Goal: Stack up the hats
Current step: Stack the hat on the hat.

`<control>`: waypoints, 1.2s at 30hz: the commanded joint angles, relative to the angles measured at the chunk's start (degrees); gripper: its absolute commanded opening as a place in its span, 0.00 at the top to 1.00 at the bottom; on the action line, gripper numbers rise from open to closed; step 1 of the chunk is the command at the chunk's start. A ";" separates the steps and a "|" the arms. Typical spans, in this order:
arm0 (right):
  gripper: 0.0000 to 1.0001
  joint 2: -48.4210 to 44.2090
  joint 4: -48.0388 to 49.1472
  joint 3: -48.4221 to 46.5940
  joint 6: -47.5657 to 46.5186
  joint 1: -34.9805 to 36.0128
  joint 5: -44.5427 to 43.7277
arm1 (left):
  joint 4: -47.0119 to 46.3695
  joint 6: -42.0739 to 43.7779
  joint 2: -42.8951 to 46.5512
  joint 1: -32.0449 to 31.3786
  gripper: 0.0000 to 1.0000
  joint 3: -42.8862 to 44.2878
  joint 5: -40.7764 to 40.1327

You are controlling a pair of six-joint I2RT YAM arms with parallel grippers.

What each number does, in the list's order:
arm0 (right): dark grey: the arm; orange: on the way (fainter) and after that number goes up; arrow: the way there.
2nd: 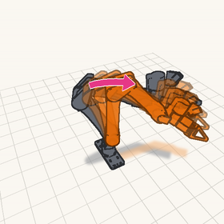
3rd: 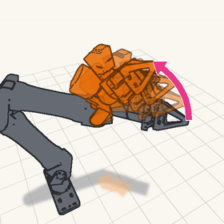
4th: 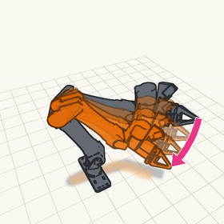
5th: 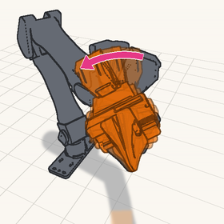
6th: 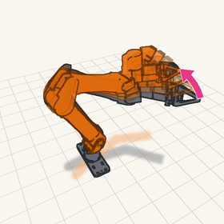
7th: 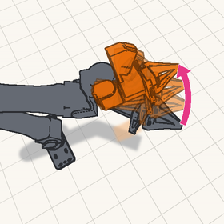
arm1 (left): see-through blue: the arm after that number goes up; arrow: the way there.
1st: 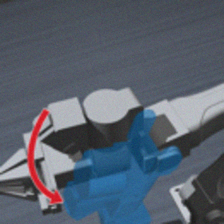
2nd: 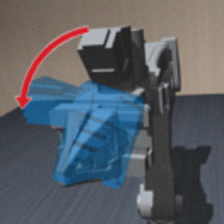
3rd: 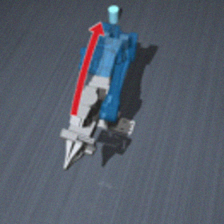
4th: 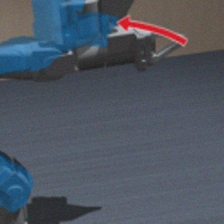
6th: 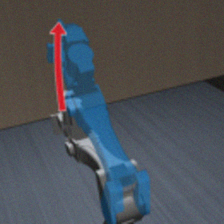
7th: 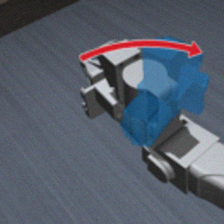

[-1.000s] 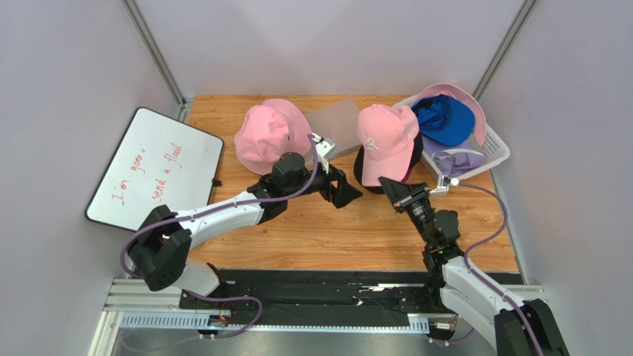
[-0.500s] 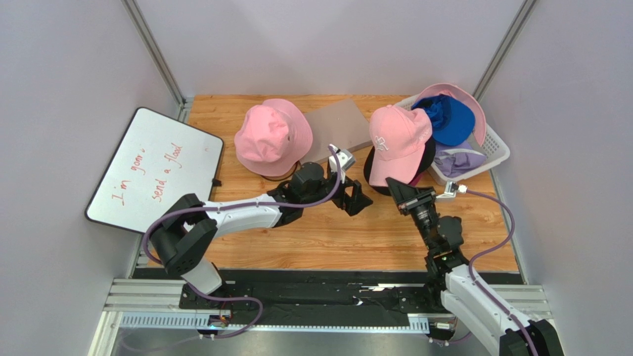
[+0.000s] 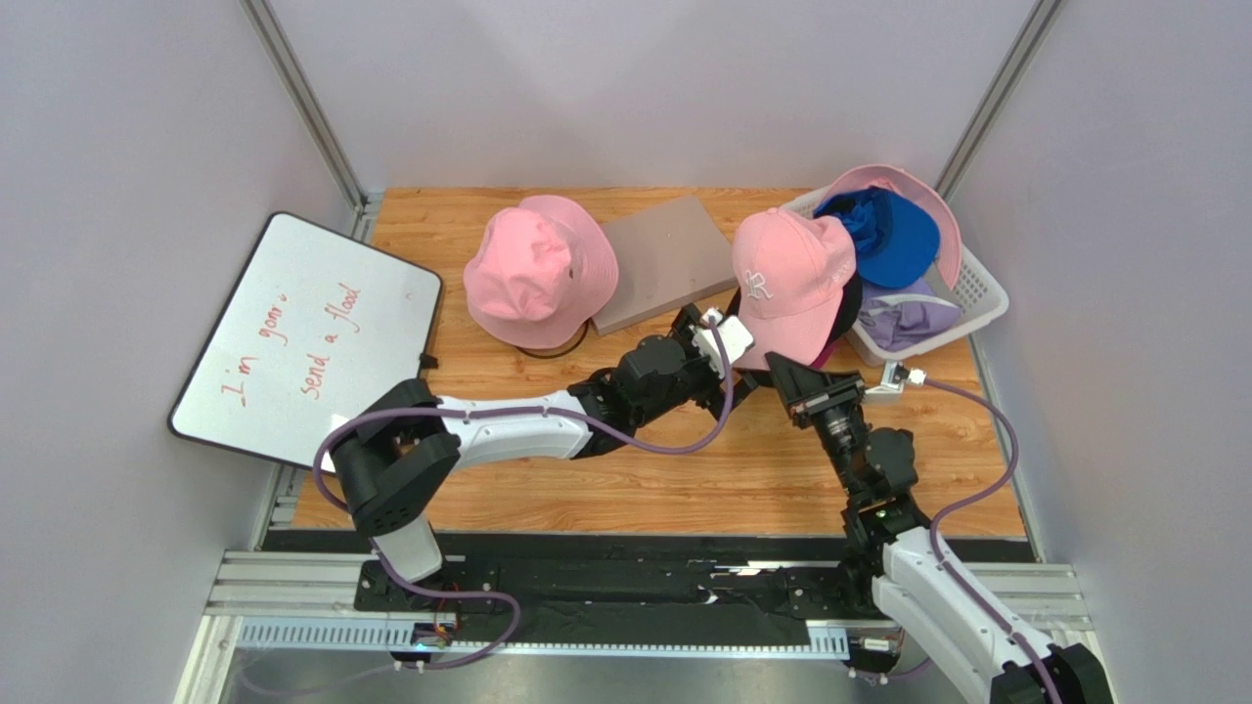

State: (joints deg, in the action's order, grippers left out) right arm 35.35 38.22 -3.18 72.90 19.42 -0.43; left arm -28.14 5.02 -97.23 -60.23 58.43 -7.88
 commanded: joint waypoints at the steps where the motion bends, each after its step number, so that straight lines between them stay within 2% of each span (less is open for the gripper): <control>1: 1.00 -1.78 1.34 -2.18 1.89 -0.35 -3.44 | -4.11 12.10 -3.31 -3.14 0.03 2.91 -6.61; 4: 1.00 -2.13 1.16 -2.01 2.59 -0.35 -3.27 | -5.60 15.54 -5.95 -4.90 0.09 5.28 -11.96; 6: 1.00 -2.31 0.98 -1.92 2.59 -0.35 -3.18 | -8.05 16.25 -6.65 -5.25 0.18 5.55 -13.21; 8: 1.00 -3.18 0.19 -1.92 2.51 -0.35 -3.00 | -9.12 16.34 -6.92 -5.25 0.22 5.64 -13.48; 11: 1.00 -4.15 -0.77 -1.92 2.42 -0.35 -3.26 | -10.70 17.13 -7.36 -5.43 0.36 6.25 -15.05; 13: 1.00 -4.42 -1.30 -1.92 2.33 -0.35 -3.44 | -11.76 18.45 -7.97 -5.60 0.37 6.60 -16.81; 16: 1.00 -5.12 -1.56 -1.74 2.68 -0.35 -3.53 | -13.08 19.85 -8.32 -5.87 0.46 6.69 -15.77; 19: 1.00 -5.47 -1.83 -1.74 2.68 -0.35 -3.62 | -14.31 21.96 -9.03 -6.39 0.59 7.04 -15.50; 20: 1.00 -5.47 -2.00 -1.74 2.77 -0.35 -3.62 | -14.40 22.58 -9.20 -6.57 0.67 7.13 -15.24; 24: 1.00 -5.65 -2.36 -1.92 2.68 -0.43 -3.70 | -15.54 26.61 -10.26 -7.45 0.83 7.04 -14.71; 25: 1.00 -5.56 -2.44 -2.00 2.60 -0.35 -3.79 | -15.98 27.32 -10.43 -7.88 0.92 6.96 -14.97; 26: 1.00 -5.56 -2.53 -1.92 2.51 -0.35 -3.71 | -17.11 28.81 -10.78 -7.98 0.97 6.87 -15.15; 27: 1.00 -5.65 -2.62 -2.09 2.42 -0.35 -3.70 | -17.64 29.69 -11.05 -8.06 1.00 6.78 -15.41; 32: 1.00 -5.82 -2.80 -2.09 1.98 -0.35 -3.79 | -20.28 33.65 -12.45 -8.50 1.00 6.78 -17.17; 34: 0.94 -6.17 -2.97 -2.27 0.93 -0.35 -3.62 | -21.95 34.97 -12.63 -8.68 1.00 6.17 -17.96; 35: 0.80 -6.96 -3.32 -2.53 0.49 -0.35 -3.70 | -23.87 36.63 -12.89 -8.77 1.00 5.90 -18.31; 36: 0.71 -7.40 -4.54 -2.88 -0.56 -0.35 -3.97 | -24.76 37.51 -12.98 -8.68 1.00 5.81 -18.66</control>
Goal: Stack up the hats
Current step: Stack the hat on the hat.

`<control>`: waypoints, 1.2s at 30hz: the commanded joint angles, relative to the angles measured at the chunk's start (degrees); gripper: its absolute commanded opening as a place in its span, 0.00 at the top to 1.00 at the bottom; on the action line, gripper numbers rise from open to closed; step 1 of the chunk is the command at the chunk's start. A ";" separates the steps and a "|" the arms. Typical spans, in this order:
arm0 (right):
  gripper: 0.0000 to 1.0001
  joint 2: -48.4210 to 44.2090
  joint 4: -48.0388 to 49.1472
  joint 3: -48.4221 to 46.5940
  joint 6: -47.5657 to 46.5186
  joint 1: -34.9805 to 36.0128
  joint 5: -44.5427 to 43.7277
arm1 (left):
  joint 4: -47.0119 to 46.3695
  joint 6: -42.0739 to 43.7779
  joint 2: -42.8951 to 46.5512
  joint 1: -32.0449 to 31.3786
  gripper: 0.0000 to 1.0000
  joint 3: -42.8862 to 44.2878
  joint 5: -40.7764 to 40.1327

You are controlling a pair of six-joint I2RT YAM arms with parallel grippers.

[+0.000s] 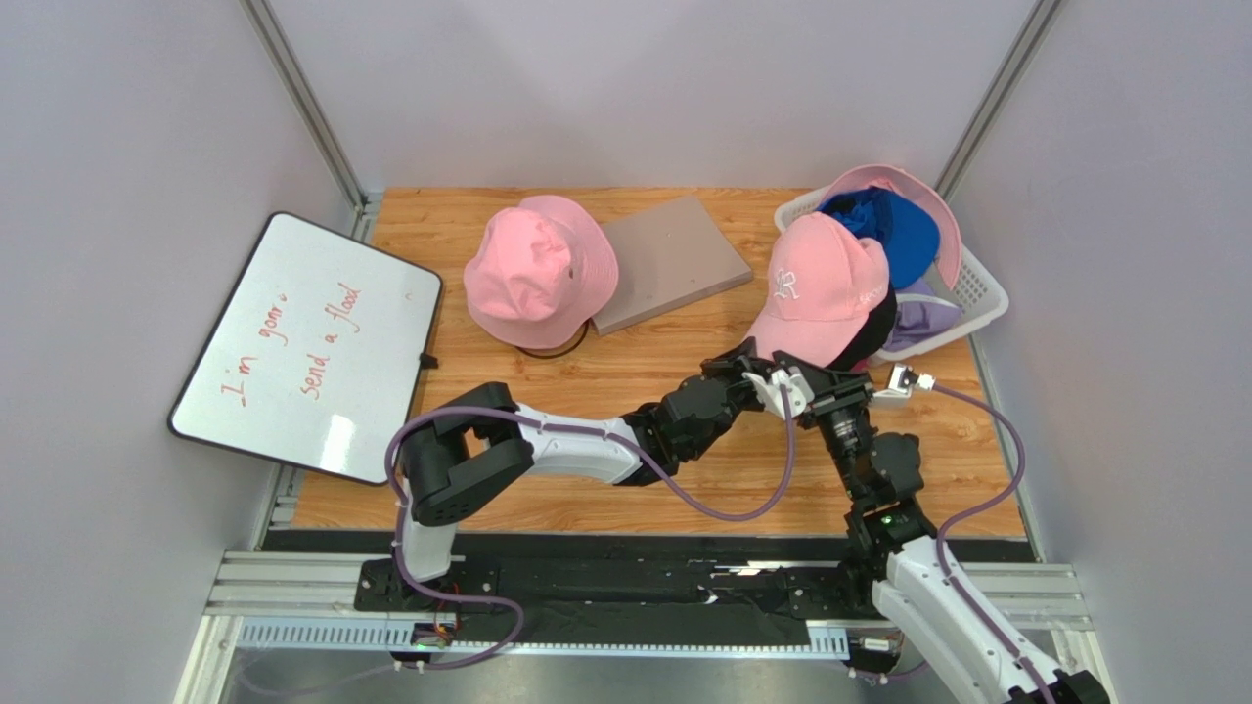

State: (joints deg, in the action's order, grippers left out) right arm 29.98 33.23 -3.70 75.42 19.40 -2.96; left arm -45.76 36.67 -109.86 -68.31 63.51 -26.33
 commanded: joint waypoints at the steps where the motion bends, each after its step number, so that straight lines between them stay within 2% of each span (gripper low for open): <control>1: 0.59 -2.72 -0.18 -2.62 -3.69 -0.33 -1.43 | -8.46 6.66 -0.61 -0.68 1.00 0.48 -0.39; 2: 0.35 -4.04 -0.97 -3.67 -4.48 -0.33 -1.35 | -8.99 8.23 -0.88 -0.59 1.00 0.57 -0.57; 3: 0.26 -5.09 -3.76 -4.29 -5.19 -0.33 -1.43 | -9.43 8.94 -1.05 -0.59 1.00 0.65 -0.92; 5: 0.14 -6.85 -7.29 -5.78 -7.64 -0.33 -1.78 | -11.54 10.17 -1.14 -0.68 1.00 0.31 -1.09; 7: 0.09 -10.63 -14.75 -8.24 -10.27 -0.33 -3.09 | -14.26 11.14 -0.97 -0.68 1.00 -0.57 -0.92; 14: 0.08 -19.60 -45.49 -16.68 -16.00 -0.33 -11.27 | -14.80 14.31 -0.26 -0.59 1.00 -1.19 1.19; 19: 0.07 -22.15 -50.72 -18.44 -19.08 -0.50 -13.38 | -15.68 13.70 -0.44 -0.59 1.00 -2.07 0.93; 21: 0.00 -22.07 -52.30 -19.23 -20.56 -0.50 -13.82 | -15.42 12.38 -0.27 -0.33 1.00 -1.72 0.23; 25: 0.00 -19.61 -57.66 -22.92 -23.03 -0.41 -14.79 | -13.66 8.96 1.93 -0.15 1.00 -2.77 1.54; 29: 0.00 -20.13 -62.49 -26.78 -26.54 -0.41 -16.37 | -13.57 9.04 2.64 0.29 1.00 -3.21 2.24; 32: 0.00 -20.31 -64.07 -32.84 -33.30 -0.41 -17.69 | -13.04 8.25 3.78 0.72 1.00 -4.53 3.56; 36: 0.01 -11.90 -66.89 -44.70 -43.76 -0.41 -17.35 | -10.14 5.97 6.59 0.90 1.00 -6.81 6.54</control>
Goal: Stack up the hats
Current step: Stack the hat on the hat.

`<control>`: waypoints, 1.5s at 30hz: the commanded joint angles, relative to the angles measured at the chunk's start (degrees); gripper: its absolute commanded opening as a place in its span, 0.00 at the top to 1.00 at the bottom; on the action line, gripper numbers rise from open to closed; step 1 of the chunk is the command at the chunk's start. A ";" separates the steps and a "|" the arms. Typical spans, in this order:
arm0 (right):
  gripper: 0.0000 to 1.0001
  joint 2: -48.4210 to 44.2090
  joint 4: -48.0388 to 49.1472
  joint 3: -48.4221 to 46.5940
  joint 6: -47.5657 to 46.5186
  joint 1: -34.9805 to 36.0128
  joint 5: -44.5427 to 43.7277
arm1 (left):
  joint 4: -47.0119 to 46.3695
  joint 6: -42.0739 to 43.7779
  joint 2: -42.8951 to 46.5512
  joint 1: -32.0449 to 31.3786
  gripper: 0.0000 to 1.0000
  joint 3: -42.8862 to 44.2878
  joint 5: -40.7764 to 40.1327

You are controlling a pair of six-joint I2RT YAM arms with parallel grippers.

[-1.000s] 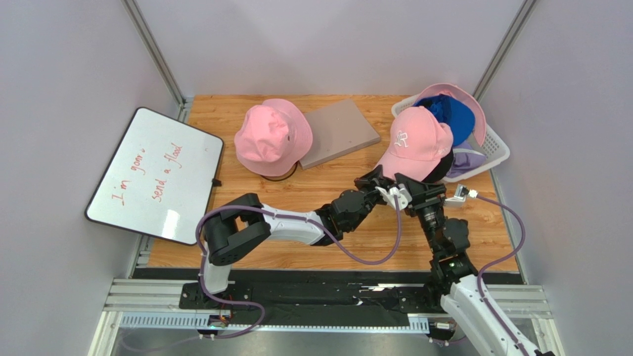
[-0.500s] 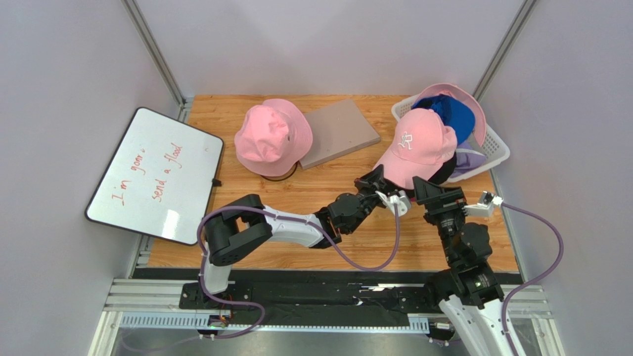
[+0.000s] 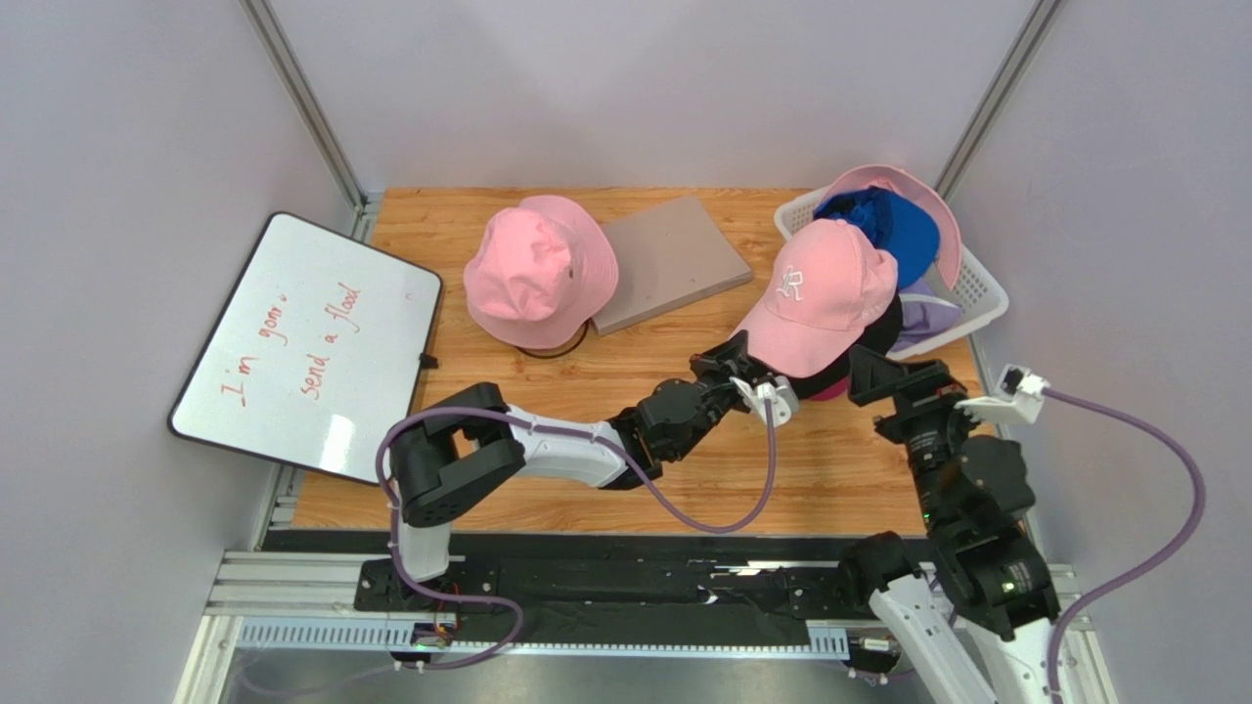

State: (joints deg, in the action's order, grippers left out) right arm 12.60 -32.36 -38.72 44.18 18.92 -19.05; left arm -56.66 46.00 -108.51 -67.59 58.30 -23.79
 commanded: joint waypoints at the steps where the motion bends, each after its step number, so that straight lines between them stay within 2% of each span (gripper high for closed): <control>1: 0.01 10.03 -1.74 -14.75 -14.81 0.07 -0.56 | 1.37 -4.42 6.19 0.18 1.00 -2.05 4.36; 4: 0.03 20.74 -3.58 -24.08 -20.70 0.15 1.11 | 2.08 -5.30 7.17 0.18 1.00 -3.11 4.98; 9: 0.08 33.26 -5.87 -36.06 -25.80 -0.19 2.53 | 1.21 -3.82 7.17 0.09 1.00 -4.16 4.72; 11: 0.10 38.78 -7.79 -41.49 -26.78 -1.33 2.79 | -0.72 -1.44 6.21 0.00 1.00 -4.25 4.28; 18: 0.12 54.42 -12.81 -53.10 -30.03 -8.63 12.44 | -3.80 0.76 5.24 -0.08 1.00 -4.95 3.14; 29: 0.26 66.23 -13.87 -57.43 -32.32 -11.89 14.74 | -6.35 4.36 4.01 -0.79 1.00 -5.48 2.35; 42: 0.43 71.25 -13.96 -57.00 -32.85 -13.29 17.28 | -9.34 6.73 2.86 -1.40 1.00 -6.27 1.29; 44: 0.49 71.77 -13.96 -57.08 -32.85 -13.47 17.99 | -9.60 7.00 2.69 -1.40 1.00 -6.27 1.21; 45: 0.56 72.04 -13.87 -57.17 -32.76 -13.64 18.25 | -9.61 7.17 2.60 -1.40 1.00 -6.19 1.12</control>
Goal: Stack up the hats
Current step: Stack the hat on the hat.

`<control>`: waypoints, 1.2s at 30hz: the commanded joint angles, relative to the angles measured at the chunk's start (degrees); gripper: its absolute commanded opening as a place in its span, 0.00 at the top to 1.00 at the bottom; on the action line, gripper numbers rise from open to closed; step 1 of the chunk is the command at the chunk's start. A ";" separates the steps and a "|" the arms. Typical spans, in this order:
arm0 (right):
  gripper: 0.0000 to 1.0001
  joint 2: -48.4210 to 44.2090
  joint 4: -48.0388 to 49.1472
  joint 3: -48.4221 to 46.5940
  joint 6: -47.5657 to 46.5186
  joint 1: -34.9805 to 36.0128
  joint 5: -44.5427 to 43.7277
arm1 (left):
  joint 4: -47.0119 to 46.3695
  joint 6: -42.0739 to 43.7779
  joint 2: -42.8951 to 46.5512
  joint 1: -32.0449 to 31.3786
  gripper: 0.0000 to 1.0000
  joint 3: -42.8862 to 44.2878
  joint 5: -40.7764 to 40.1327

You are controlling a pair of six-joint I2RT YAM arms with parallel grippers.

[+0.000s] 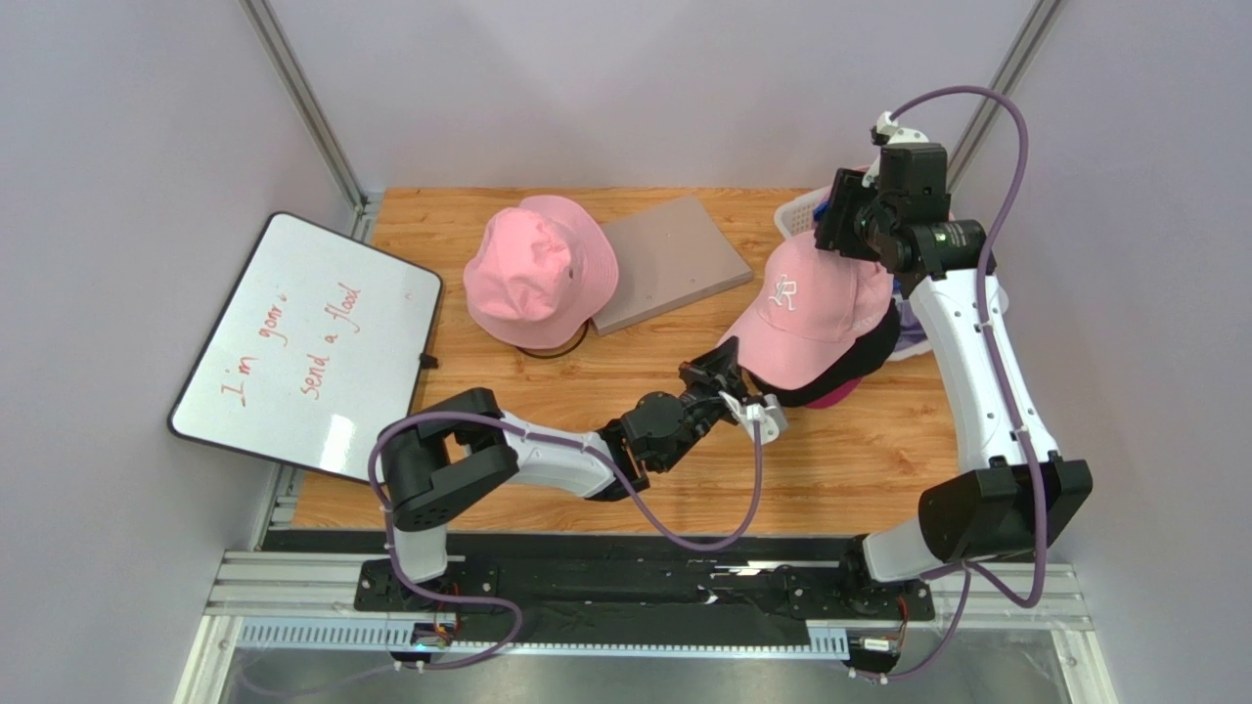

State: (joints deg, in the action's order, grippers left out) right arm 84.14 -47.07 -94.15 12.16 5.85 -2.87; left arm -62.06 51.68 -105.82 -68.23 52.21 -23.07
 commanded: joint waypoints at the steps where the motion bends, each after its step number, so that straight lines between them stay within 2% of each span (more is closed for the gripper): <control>1: 0.62 0.67 0.75 -1.74 -0.74 -0.57 2.00 | -4.21 1.58 -0.09 -0.77 1.00 -0.09 0.39; 3: 0.74 0.68 0.84 -1.83 -0.65 -0.57 2.08 | -4.21 1.84 0.00 -0.77 1.00 -0.17 0.39; 5: 0.80 0.68 0.84 -2.18 -0.91 -0.66 2.08 | -4.21 1.84 0.00 -0.86 1.00 -0.09 0.31; 6: 0.90 0.68 0.84 -2.18 -1.00 -0.66 2.08 | -4.12 1.84 -0.09 -0.86 1.00 -0.09 0.22; 10: 0.99 -1.07 0.84 -2.88 -1.35 -0.75 0.77 | -3.94 1.41 0.17 -0.94 1.00 0.09 -0.22; 21: 1.00 -10.65 2.25 -0.34 -2.58 0.30 -1.78 | -6.76 2.03 -1.94 -1.73 1.00 2.55 -5.49; 24: 1.00 -12.85 2.33 2.64 -2.50 1.35 -2.66 | -3.34 -1.92 0.60 -1.73 0.88 2.11 -6.46; 27: 1.00 -14.43 2.77 5.11 -2.50 2.85 -4.15 | 0.09 -6.05 4.20 -1.82 0.56 0.71 -6.55; 28: 1.00 -15.49 3.21 6.86 -2.41 3.29 -4.85 | 1.40 -7.11 5.18 -1.91 0.39 0.18 -5.94; 31: 1.00 -17.16 5.05 10.46 -2.58 3.47 -6.00 | 6.41 -11.07 8.25 -2.00 0.15 -1.57 -5.50; 33: 1.00 -17.60 5.84 12.05 -2.58 3.56 -6.35 | 10.81 -13.88 10.18 -2.00 0.09 -2.19 -5.58; 34: 1.00 -17.95 6.72 13.45 -2.41 3.56 -6.53 | 12.56 -15.02 10.98 -2.00 0.01 -2.89 -4.54; 36: 1.00 -18.31 8.04 14.86 -2.32 3.56 -7.14 | 19.50 -19.32 13.44 -2.00 0.00 -3.42 -2.87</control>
State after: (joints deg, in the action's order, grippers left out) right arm 67.29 -43.90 -81.60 10.61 9.19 -7.73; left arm -52.82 41.65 -97.95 -70.19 49.76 -28.12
